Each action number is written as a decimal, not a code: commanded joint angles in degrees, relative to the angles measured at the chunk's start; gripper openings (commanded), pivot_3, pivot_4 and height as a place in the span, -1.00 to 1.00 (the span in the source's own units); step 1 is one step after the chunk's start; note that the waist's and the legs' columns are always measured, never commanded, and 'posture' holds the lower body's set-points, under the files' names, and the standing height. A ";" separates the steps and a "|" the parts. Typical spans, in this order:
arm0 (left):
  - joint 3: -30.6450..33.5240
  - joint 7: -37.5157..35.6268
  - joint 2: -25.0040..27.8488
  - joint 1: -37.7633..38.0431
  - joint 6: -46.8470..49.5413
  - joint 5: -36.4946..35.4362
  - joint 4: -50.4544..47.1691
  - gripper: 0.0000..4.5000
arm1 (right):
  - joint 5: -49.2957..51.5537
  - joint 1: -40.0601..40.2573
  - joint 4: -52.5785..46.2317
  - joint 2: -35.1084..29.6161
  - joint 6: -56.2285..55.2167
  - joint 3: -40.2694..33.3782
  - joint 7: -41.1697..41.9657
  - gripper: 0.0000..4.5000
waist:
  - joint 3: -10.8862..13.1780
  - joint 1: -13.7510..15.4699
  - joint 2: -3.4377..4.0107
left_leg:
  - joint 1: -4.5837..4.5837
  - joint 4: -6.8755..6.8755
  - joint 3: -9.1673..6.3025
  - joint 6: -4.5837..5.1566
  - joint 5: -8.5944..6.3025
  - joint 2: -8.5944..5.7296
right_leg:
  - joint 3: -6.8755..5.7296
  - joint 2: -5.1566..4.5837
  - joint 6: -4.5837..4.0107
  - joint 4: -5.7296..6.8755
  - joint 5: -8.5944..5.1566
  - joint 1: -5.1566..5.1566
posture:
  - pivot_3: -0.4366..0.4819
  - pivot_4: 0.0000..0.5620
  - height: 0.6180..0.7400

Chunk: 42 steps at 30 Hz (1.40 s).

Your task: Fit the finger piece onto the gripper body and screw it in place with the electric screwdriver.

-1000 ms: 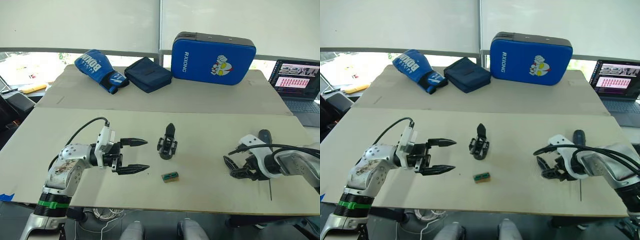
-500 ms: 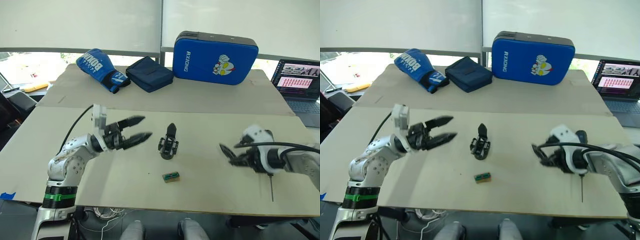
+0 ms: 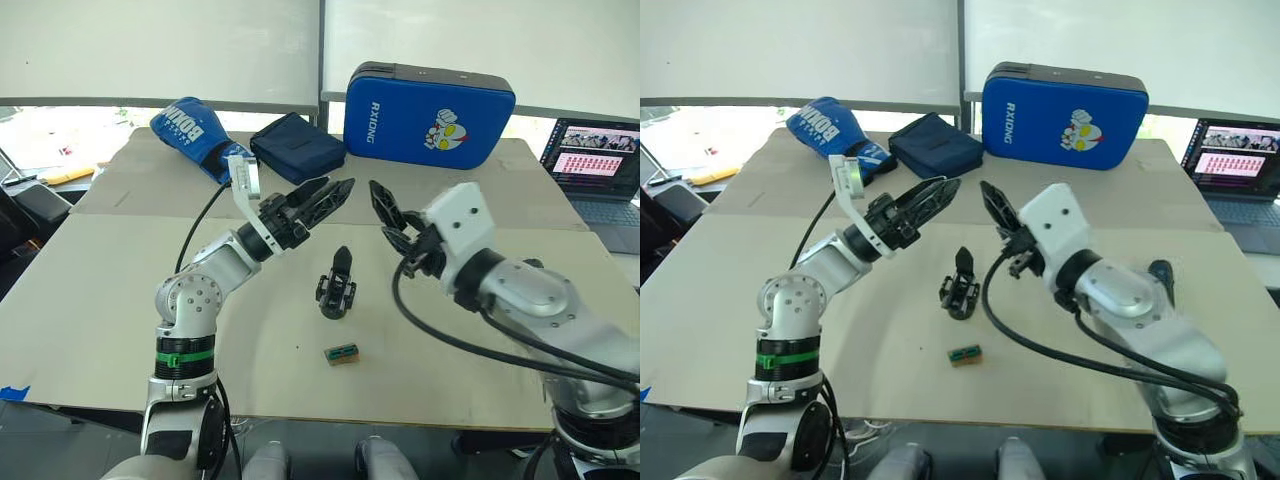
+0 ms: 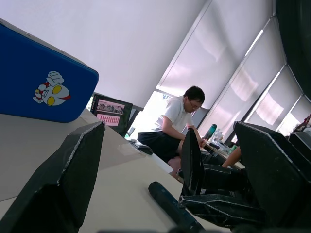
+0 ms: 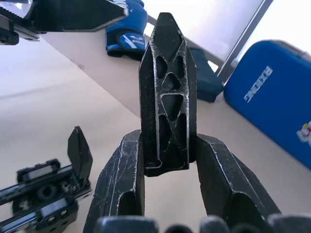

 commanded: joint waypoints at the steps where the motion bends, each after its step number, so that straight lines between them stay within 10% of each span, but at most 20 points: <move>1: -0.86 0.75 -1.37 -1.67 -0.47 0.23 -0.06 1.00 | -4.76 -2.64 -0.27 1.02 -3.11 4.07 -1.11 -0.51 | 0.00 -0.04 0.00 | 0.00 0.00 0.00 0.00 0.00 0.01 | 0.00 0.01 -0.01 0.02 0.01 -0.01 | -0.05 -0.47 1.00; 11: -0.86 3.68 -5.65 -2.05 -0.83 0.10 0.54 1.00 | -10.92 -6.02 2.95 4.33 -4.59 9.40 0.32 -0.51 | 0.00 0.05 0.00 | -0.04 0.00 0.00 0.00 0.00 0.00 | 0.00 0.00 -0.02 -0.01 0.01 -0.03 | -0.05 -0.47 1.00; 22: -0.69 4.97 -6.72 -1.37 -0.40 -1.43 -0.98 -1.00 | -13.36 -5.73 2.92 5.13 -4.54 9.61 2.36 -0.51 | 0.00 0.02 0.00 | -0.05 0.00 0.00 0.00 0.00 0.00 | 0.00 0.01 -0.02 0.00 0.01 -0.06 | -0.05 -0.47 1.00; 27: -0.47 4.66 -7.79 -1.86 -0.83 -1.69 0.17 -1.00 | -14.05 -4.78 2.16 6.65 -4.77 9.10 2.59 -0.51 | 0.00 0.04 0.00 | -0.06 0.00 0.00 0.00 0.00 0.00 | 0.00 0.01 -0.02 -0.01 0.01 -0.06 | -0.05 -0.47 1.00; 36: 1.15 -7.78 0.54 -4.49 1.54 -2.37 6.97 -1.00 | -1.77 -0.72 -0.90 -0.58 -4.72 -4.91 18.72 0.98 | 0.00 -0.01 0.00 | -0.08 0.00 0.00 0.00 0.00 0.00 | -0.01 0.02 -0.02 -0.01 0.01 -0.07 | -0.05 -0.47 1.00; 42: -4.51 -30.22 13.80 -9.49 1.42 3.23 16.22 -1.00 | 21.97 0.37 2.36 -3.68 7.05 -20.77 29.57 0.98 | 0.01 -0.26 0.00 | -0.06 -0.01 0.00 0.02 0.00 0.04 | -0.02 0.06 -0.03 0.00 0.01 -0.06 | -0.05 -0.47 1.00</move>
